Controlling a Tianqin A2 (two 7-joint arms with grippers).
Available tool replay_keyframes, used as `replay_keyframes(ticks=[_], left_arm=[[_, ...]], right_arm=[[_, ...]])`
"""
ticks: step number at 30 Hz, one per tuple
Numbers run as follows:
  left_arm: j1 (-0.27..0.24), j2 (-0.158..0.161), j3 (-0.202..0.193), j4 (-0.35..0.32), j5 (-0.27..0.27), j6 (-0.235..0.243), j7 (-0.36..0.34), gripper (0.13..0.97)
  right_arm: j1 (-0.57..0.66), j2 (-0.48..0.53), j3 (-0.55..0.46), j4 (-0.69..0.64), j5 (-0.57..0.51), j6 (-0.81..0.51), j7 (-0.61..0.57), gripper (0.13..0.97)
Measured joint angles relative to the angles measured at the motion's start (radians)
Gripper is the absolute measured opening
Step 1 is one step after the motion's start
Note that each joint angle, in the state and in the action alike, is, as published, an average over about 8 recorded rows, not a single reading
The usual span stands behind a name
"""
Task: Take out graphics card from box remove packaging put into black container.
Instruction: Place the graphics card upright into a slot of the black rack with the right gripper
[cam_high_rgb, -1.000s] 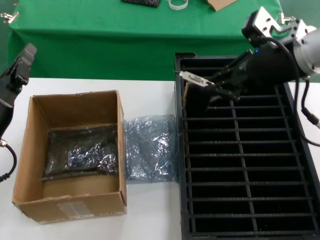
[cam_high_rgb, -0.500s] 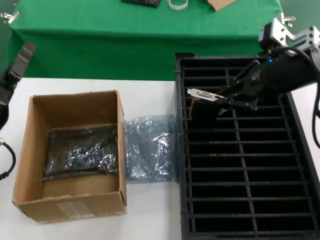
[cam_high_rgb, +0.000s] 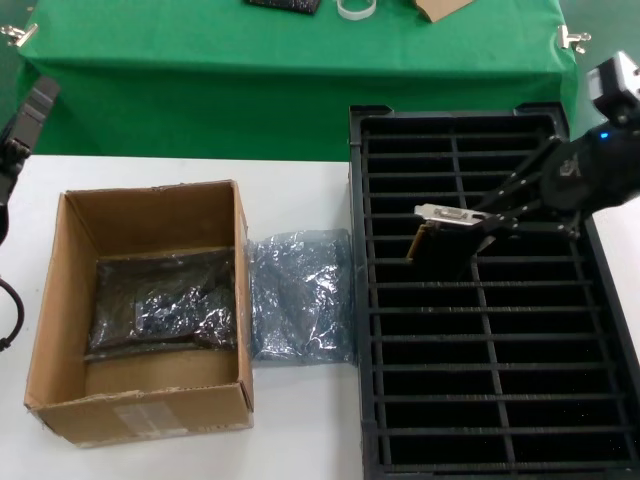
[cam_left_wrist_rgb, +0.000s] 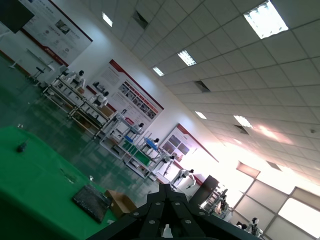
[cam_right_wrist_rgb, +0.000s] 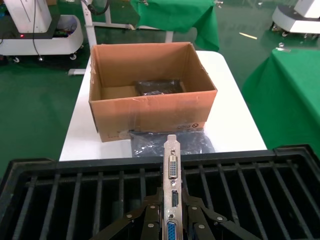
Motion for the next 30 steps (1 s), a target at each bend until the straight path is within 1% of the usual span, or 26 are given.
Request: replay_keyframes(ticks=[4, 10, 17, 30], left_arm=[[0.008, -0.001, -0.007, -0.002, -0.004, 0.003, 0.017, 0.138], [0.018, -0.001, -0.013, 0.005, -0.008, 0.005, 0.034, 0.138], [0.023, 0.001, -0.017, 0.010, -0.014, 0.014, 0.037, 0.138], [0.031, -0.003, -0.024, -0.008, -0.023, 0.026, 0.045, 0.138]], right_arm=[[0.016, 0.010, 0.009, -0.044, 0.005, -0.001, -0.049, 0.192], [0.018, 0.012, 0.016, -0.072, 0.007, 0.011, -0.077, 0.192], [0.003, -0.002, 0.020, -0.083, 0.005, 0.051, -0.067, 0.192], [-0.017, -0.022, 0.025, -0.088, 0.001, 0.099, -0.048, 0.192]])
